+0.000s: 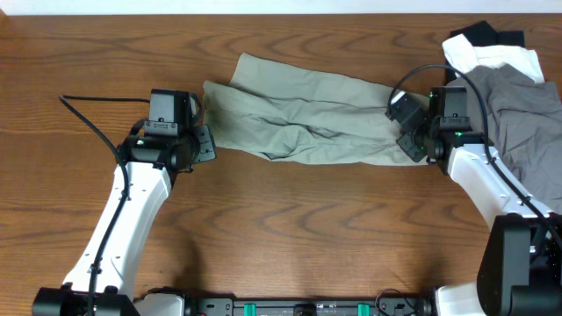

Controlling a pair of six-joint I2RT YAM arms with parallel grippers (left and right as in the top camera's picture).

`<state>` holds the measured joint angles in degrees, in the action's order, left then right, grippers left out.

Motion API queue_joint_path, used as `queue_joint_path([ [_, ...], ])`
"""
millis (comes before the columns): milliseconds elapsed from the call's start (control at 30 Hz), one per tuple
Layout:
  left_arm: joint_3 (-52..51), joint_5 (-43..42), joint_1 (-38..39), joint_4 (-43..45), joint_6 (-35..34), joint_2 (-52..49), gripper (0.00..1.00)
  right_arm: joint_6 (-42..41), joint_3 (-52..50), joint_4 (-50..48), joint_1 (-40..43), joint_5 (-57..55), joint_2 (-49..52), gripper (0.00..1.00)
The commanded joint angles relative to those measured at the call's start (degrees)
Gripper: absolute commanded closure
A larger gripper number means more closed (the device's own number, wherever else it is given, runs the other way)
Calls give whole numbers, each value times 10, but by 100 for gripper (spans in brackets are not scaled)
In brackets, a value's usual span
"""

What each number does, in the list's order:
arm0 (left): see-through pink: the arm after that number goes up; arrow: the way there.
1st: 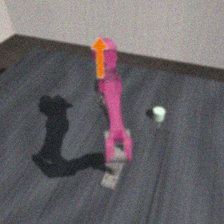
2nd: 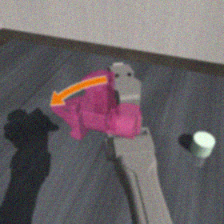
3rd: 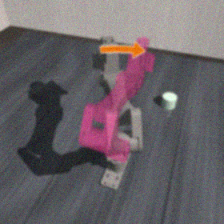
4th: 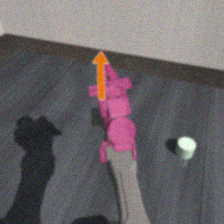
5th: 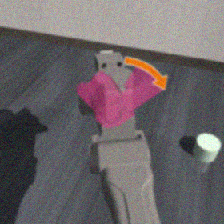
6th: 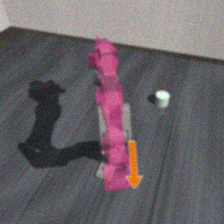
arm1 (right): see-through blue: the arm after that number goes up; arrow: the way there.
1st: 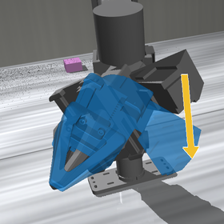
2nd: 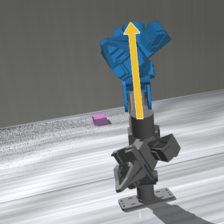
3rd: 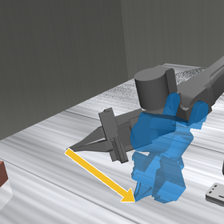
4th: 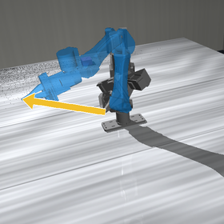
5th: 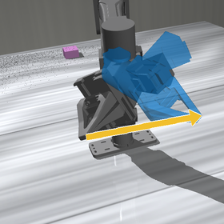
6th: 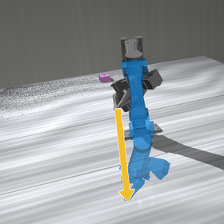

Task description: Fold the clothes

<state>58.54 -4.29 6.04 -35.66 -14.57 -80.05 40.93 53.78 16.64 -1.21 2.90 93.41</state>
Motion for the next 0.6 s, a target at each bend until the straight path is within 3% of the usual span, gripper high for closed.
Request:
queue_joint_path([
  [0, 3, 3, -2, 1, 3, -2, 50, -25, 7, -15, -3, -2, 5, 97],
  [367, 3, 3, -2, 1, 3, -2, 50, -141, 7, -171, 2, -137, 6, 98],
  [500, 3, 3, -2, 0, 3, -2, 50, -252, 7, -235, 25, -179, 20, 93],
  [567, 3, 3, -2, -2, 3, -2, 50, -298, 7, -237, 38, -170, 33, 82],
])
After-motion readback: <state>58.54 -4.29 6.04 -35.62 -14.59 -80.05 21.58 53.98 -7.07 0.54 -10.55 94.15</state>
